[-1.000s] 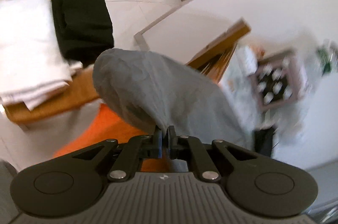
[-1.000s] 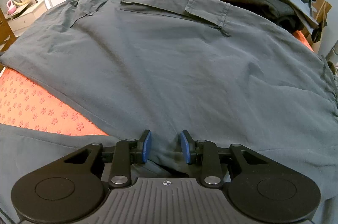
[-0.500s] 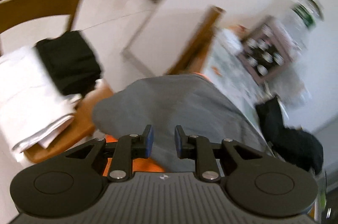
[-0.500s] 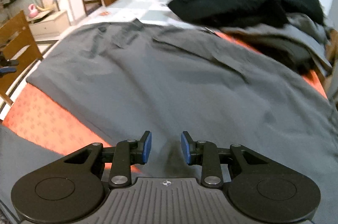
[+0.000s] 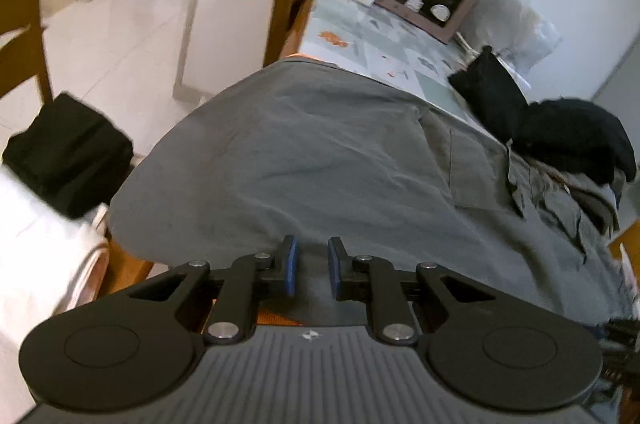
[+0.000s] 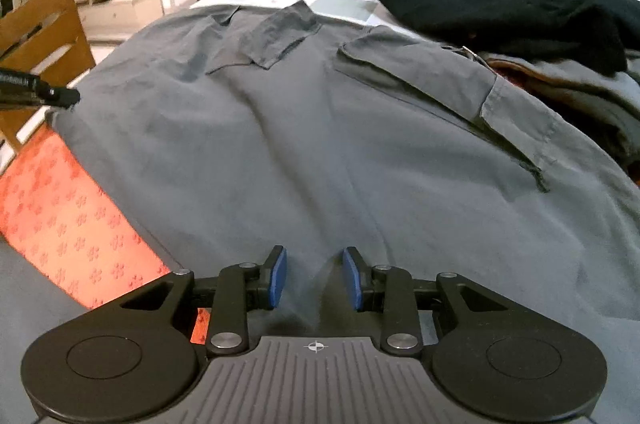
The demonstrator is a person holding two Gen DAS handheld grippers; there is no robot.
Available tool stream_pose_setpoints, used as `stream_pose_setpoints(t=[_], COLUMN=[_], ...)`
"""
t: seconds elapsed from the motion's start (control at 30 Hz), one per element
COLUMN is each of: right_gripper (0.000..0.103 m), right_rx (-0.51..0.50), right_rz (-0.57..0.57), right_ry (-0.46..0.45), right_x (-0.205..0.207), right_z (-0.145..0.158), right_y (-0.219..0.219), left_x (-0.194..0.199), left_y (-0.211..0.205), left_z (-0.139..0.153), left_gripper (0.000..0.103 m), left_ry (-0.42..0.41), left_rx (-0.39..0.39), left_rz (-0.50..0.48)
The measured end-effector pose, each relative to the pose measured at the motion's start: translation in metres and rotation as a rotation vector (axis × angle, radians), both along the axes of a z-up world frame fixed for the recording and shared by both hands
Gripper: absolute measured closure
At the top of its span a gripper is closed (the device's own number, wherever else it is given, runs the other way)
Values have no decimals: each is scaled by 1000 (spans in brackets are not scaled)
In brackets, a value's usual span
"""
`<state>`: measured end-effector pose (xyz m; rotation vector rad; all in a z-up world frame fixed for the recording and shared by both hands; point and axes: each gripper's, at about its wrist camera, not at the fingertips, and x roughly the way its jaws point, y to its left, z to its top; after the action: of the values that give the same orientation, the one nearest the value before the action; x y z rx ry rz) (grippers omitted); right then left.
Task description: Fold clothes
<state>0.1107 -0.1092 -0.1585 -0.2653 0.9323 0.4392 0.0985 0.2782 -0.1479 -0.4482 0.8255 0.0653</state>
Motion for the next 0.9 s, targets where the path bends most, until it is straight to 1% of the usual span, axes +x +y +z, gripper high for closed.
stream_pose_setpoints(t=[0.07, 0.13, 0.2, 0.3, 0.43, 0.57, 0.67, 0.77, 0.83, 0.9], right_gripper=[70, 69, 69, 69, 69, 69, 69, 69, 69, 69], right_rx=[12, 34, 52, 70, 105, 162, 187, 176, 156, 147], right_rz=[1, 0, 6, 38, 79, 122, 149, 180, 192, 196], right_ry=[-14, -35, -56, -89, -132, -146, -133, -122, -113, -107], right_x=[-1, -1, 1, 9, 27, 44, 51, 52, 51, 49], right_z=[7, 16, 24, 32, 36, 32, 20, 6, -3, -10], right_y=[-2, -5, -8, -10, -8, 0, 8, 16, 19, 20], left_x=[3, 8, 18, 36, 74, 117, 143, 155, 163, 162], left_y=[0, -13, -36, -73, -120, -151, -160, -158, -154, -149], left_z=[11, 25, 36, 46, 53, 40, 19, 0, -13, -21], left_gripper=[81, 81, 81, 81, 81, 81, 81, 81, 81, 81], left_ry=[-21, -56, -86, -131, -179, -176, -121, -74, -38, -44], left_rx=[-27, -14, 1, 4, 1, 2, 19, 26, 18, 14], left_rz=[-6, -53, -118, -213, -311, -361, -365, -338, -312, -301])
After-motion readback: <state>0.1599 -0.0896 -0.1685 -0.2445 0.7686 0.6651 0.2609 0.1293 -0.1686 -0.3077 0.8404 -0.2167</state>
